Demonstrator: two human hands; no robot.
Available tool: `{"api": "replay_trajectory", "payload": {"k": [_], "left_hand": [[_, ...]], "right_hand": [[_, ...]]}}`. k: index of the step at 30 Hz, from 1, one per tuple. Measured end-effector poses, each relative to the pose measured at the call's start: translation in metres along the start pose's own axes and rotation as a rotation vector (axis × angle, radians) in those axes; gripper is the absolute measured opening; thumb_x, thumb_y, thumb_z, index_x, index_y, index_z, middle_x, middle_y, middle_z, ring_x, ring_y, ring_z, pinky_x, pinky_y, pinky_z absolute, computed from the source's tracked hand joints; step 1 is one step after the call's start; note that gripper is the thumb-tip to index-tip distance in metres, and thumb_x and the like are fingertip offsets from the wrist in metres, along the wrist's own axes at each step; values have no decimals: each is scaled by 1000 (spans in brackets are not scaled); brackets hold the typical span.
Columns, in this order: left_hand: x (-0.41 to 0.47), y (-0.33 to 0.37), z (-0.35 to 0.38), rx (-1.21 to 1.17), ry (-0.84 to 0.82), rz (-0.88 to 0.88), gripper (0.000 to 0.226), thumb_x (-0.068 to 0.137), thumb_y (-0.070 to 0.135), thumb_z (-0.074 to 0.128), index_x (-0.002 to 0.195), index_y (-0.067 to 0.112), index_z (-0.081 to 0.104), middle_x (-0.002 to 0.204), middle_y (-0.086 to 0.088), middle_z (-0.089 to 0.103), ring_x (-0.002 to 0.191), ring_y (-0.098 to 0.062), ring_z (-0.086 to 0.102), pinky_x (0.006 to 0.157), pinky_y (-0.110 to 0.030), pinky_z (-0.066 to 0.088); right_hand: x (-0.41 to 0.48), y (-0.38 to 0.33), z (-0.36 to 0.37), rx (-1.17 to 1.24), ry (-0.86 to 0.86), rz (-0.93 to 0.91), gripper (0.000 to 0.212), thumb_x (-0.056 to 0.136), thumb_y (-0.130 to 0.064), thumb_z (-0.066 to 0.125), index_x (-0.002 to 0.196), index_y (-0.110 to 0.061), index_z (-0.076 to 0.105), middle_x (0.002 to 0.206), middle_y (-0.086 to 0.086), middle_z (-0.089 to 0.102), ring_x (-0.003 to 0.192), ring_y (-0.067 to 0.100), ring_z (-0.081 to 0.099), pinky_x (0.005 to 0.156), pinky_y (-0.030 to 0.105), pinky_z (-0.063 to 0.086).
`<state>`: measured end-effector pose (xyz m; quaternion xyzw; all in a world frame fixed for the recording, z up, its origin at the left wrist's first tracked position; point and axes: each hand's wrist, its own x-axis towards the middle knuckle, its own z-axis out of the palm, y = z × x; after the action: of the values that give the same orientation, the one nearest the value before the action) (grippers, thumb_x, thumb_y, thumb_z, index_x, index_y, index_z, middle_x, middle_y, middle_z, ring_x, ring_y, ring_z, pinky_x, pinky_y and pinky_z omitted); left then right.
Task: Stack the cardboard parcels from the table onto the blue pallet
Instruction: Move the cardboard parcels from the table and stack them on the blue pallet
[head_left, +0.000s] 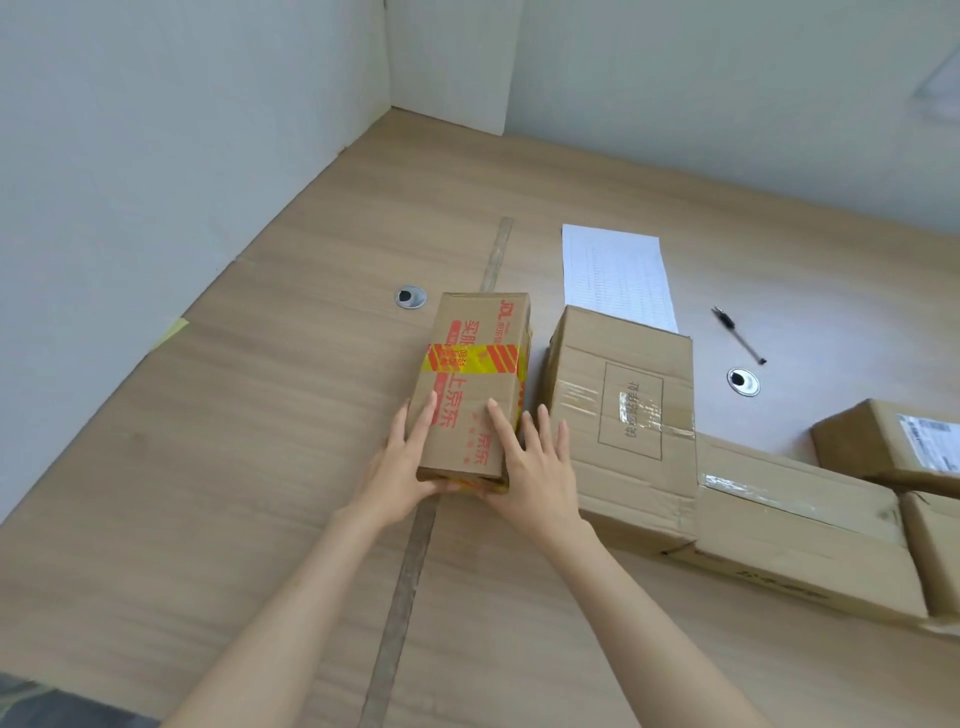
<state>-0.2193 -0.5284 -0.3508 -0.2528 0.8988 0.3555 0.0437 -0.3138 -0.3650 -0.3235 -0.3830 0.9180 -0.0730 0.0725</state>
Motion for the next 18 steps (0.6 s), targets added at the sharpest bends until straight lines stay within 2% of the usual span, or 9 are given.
{"api": "replay_trajectory", "payload": {"k": [5,8,11,16,18], "left_hand": [[2,-9,-9,-171,-6,26,115,74,31,80,142,59,-9,154,1,11,136,-23,35,107,-49,40],[4,-12,-18,-180,21,32,116,74,24,81,142,60,-5,153,1,15,136,-22,35,107,-47,41],[5,-6,-36,-182,45,64,116,73,20,82,142,60,-3,153,-1,16,137,-21,34,108,-48,39],[13,49,-78,-134,78,132,116,67,18,85,149,46,9,151,-5,19,137,-20,31,111,-37,35],[18,83,-93,-91,84,179,115,65,20,86,150,44,12,149,-5,22,135,-21,34,109,-38,37]], "right_hand": [[11,-17,1,114,-36,16,104,82,-61,58,151,-33,-14,158,20,15,148,33,-1,118,44,-5],[16,-21,-3,205,-68,5,104,83,-55,61,151,-33,-15,159,18,11,148,31,-3,119,42,-1],[21,-21,-16,277,-29,-24,102,84,-50,64,151,-35,-12,160,16,11,149,30,-1,119,39,1],[27,-4,-66,387,38,-16,103,83,-46,69,152,-38,-7,160,10,12,149,27,2,119,36,1],[25,12,-92,457,61,14,103,81,-44,71,152,-39,-4,159,8,17,148,27,5,118,37,3]]}}
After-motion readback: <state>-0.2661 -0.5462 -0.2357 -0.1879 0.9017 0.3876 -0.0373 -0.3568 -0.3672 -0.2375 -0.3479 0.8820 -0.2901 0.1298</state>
